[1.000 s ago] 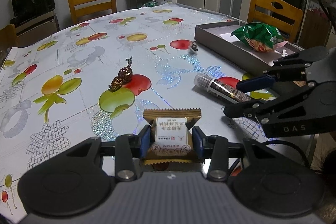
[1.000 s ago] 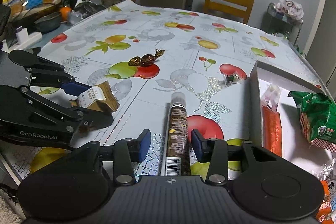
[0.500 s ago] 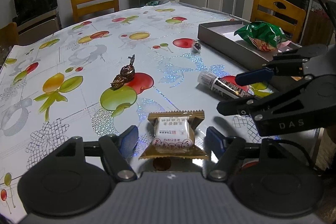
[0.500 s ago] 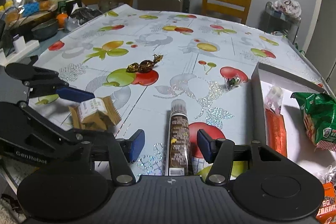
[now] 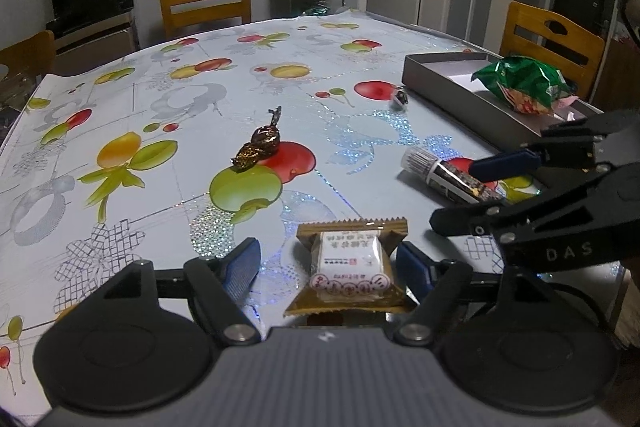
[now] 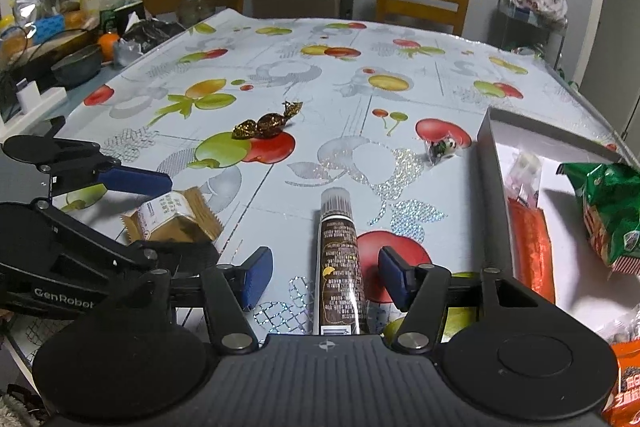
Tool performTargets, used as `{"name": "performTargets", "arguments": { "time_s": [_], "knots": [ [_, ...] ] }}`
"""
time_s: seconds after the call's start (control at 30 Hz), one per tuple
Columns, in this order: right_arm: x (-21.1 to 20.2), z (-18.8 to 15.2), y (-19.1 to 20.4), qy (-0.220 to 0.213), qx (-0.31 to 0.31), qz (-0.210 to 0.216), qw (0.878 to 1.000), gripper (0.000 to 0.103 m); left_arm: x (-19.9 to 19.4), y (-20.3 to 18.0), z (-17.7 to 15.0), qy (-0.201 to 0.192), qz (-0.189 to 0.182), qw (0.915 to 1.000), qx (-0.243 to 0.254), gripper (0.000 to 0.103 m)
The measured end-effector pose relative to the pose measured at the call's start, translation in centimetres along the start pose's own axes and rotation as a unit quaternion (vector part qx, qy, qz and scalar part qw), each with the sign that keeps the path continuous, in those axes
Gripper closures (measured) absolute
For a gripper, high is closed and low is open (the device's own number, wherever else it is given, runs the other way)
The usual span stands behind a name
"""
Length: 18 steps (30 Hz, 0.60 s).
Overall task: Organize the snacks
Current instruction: 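Lift the cookie with the left gripper while the right lifts the brown tube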
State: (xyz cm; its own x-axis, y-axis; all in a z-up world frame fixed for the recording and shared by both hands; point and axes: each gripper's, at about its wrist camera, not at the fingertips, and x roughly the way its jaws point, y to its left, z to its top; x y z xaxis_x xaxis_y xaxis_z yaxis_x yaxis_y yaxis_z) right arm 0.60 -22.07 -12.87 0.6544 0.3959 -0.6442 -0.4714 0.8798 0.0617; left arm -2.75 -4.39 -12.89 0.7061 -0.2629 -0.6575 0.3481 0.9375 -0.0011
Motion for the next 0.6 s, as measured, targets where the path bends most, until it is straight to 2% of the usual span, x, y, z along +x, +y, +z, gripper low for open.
{"name": "performTargets", "arguments": {
  "time_s": [0.1, 0.3, 0.6],
  "knots": [
    [0.08, -0.09, -0.08, 0.001, 0.001, -0.001, 1.0, 0.044, 0.0, -0.06, 0.02, 0.0, 0.001, 1.0, 0.002, 0.028],
    [0.13, -0.11, -0.11, 0.002, 0.002, 0.001, 1.0, 0.044, -0.28, -0.26, -0.03, -0.001, -0.01, 0.9999, 0.01, 0.038],
    [0.1, -0.15, -0.06, -0.005, -0.001, 0.002, 1.0, 0.047, -0.32, 0.04, 0.05, 0.006, -0.019, 0.9998, 0.007, 0.038]
  ]
}}
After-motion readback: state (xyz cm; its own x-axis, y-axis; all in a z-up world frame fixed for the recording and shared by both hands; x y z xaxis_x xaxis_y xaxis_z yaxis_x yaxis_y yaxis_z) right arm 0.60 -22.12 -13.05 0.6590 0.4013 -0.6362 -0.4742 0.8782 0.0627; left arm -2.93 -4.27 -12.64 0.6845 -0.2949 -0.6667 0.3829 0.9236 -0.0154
